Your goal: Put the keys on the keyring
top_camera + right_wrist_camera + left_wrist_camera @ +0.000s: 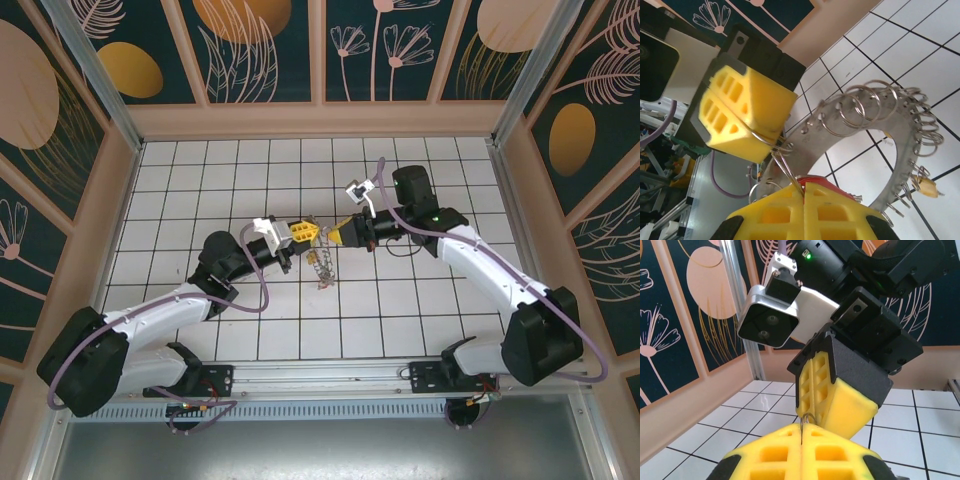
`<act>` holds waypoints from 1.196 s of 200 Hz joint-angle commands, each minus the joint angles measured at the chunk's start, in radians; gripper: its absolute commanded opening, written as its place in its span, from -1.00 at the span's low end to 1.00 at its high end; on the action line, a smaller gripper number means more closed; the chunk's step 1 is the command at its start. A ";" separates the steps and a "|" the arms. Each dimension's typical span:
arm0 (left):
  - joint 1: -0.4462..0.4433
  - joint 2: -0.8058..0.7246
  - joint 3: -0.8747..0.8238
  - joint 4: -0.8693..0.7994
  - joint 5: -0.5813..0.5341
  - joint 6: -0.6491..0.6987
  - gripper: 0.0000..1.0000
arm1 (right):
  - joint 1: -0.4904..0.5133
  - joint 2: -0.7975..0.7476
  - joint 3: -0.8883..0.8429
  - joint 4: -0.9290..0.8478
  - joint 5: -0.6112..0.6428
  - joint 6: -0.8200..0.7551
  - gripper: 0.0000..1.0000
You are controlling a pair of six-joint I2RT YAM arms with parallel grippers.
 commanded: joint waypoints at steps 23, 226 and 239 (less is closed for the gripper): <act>-0.006 0.008 -0.002 0.202 0.020 -0.055 -1.00 | -0.016 0.039 0.018 -0.030 -0.049 0.036 -1.00; -0.005 -0.017 -0.025 0.071 -0.050 0.013 -1.00 | -0.091 -0.123 -0.053 -0.125 0.336 -0.097 -1.00; -0.006 -0.021 -0.031 0.068 -0.043 0.016 -1.00 | -0.088 -0.139 -0.073 -0.098 0.309 -0.108 -1.00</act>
